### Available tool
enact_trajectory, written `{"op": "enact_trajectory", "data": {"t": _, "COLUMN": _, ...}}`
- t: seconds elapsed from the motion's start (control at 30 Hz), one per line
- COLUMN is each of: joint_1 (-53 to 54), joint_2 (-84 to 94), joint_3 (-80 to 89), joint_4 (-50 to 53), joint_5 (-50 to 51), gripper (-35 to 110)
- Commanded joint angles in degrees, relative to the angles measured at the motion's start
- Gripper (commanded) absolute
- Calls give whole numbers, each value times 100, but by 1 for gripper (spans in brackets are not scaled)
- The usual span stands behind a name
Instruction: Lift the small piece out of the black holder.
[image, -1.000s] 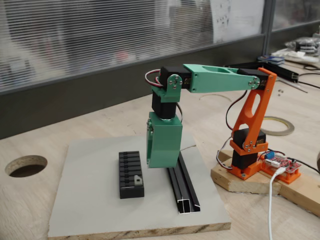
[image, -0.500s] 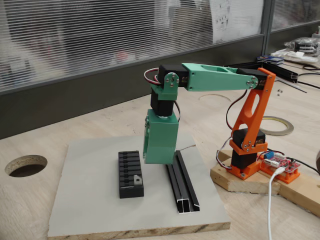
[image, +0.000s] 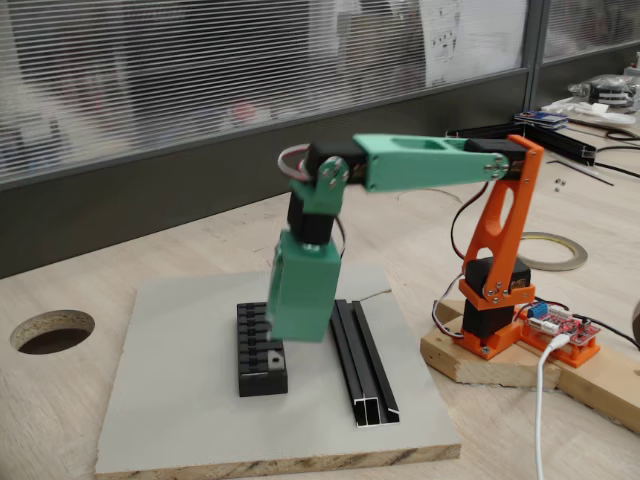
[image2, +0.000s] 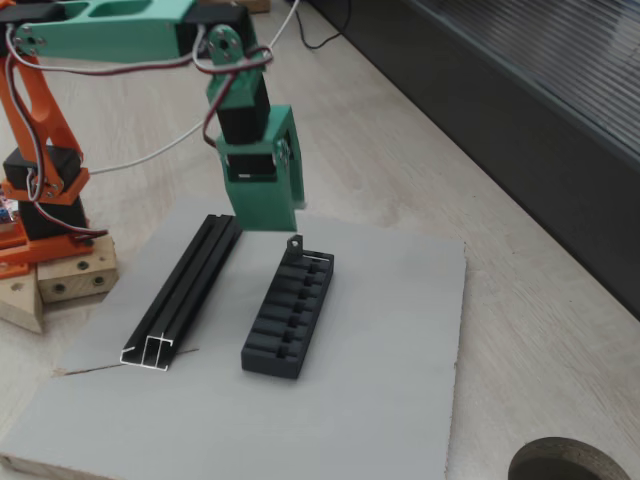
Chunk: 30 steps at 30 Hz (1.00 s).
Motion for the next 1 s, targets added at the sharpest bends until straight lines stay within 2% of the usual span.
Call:
{"op": "enact_trajectory", "data": {"t": 0.0, "joint_1": -70, "joint_2": -123, "joint_3": -26, "joint_4": -35, "joint_5": 18, "gripper": 30}}
{"op": "enact_trajectory", "data": {"t": 0.8, "joint_1": 9, "joint_2": -202, "joint_3": -18, "joint_4": -62, "joint_5": -9, "gripper": 30}}
{"op": "enact_trajectory", "data": {"t": 0.97, "joint_1": 9, "joint_2": -729, "joint_3": -114, "joint_4": -70, "joint_5": -9, "gripper": 30}}
